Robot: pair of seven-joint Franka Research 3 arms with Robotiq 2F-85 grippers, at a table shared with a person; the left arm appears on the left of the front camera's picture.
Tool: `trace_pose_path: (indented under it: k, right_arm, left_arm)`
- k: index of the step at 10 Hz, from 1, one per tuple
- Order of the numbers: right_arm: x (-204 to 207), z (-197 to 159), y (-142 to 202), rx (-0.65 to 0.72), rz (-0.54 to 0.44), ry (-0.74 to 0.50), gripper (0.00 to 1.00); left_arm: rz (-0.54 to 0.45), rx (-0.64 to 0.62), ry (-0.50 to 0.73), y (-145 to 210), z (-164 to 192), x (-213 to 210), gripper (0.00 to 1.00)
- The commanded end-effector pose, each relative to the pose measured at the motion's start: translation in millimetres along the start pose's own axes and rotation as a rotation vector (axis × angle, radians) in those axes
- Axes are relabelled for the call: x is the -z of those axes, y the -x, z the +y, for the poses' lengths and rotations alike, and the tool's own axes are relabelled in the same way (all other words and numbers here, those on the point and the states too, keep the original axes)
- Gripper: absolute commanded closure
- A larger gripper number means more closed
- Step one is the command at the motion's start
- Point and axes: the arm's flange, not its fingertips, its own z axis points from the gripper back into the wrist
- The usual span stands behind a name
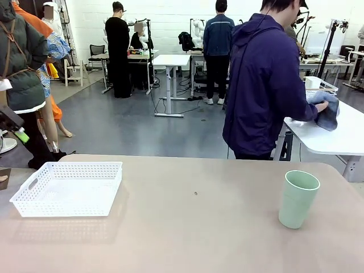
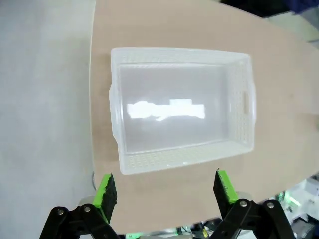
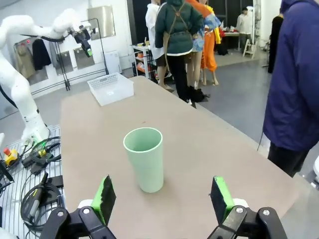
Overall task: Clean and organize the cups into the basket.
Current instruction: Pick up the Organizing basket and move it to the center of the table, then pick up the Reusable plastic cup from the right side of the table and place it inside the Organizing basket.
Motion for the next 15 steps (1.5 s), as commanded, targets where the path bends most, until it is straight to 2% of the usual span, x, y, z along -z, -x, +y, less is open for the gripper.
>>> trace_pose_path:
  k: [1,3,4,6,7,8,13,14,15]
  right_arm:
    - [-4.2,2.2,7.8,-0.001,0.006,-0.007,0.0]
    - [0.0,0.0,0.0,0.0,0.0,0.0,0.0]
    - [0.0,0.0,0.0,0.0,0.0,0.0,0.0]
    - [0.0,0.0,0.0,0.0,0.0,0.0,0.0]
    - [0.0,0.0,0.0,0.0,0.0,0.0,0.0]
    - [0.0,0.0,0.0,0.0,0.0,0.0,0.0]
    - [-0.4,-0.2,1.3,0.004,0.002,-0.001,0.0]
    - [7.7,-0.6,8.6,-0.094,0.012,-0.085,0.0]
    - [15.4,-3.1,15.8,-0.238,-0.01,-0.11,0.0]
  left_arm:
    - [-0.042,-0.018,-0.139,16.0,-23.0,26.5,0.0]
    - [-0.026,0.041,-0.295,23.8,-27.9,58.3,0.0]
    - [-0.012,0.059,-0.322,27.1,-28.0,67.0,0.0]
    - [-0.003,0.066,-0.303,31.7,-27.8,69.7,0.0]
    - [-0.013,0.049,-0.227,34.0,-25.5,60.3,0.0]
    - [0.004,0.084,-0.3,30.1,-25.5,72.9,0.0]
    - [0.004,0.084,-0.3,30.1,-25.5,72.9,0.0]
    - [0.005,0.085,-0.288,30.8,-25.3,71.4,0.0]
    - [0.014,0.12,-0.339,29.0,-20.9,80.0,0.0]
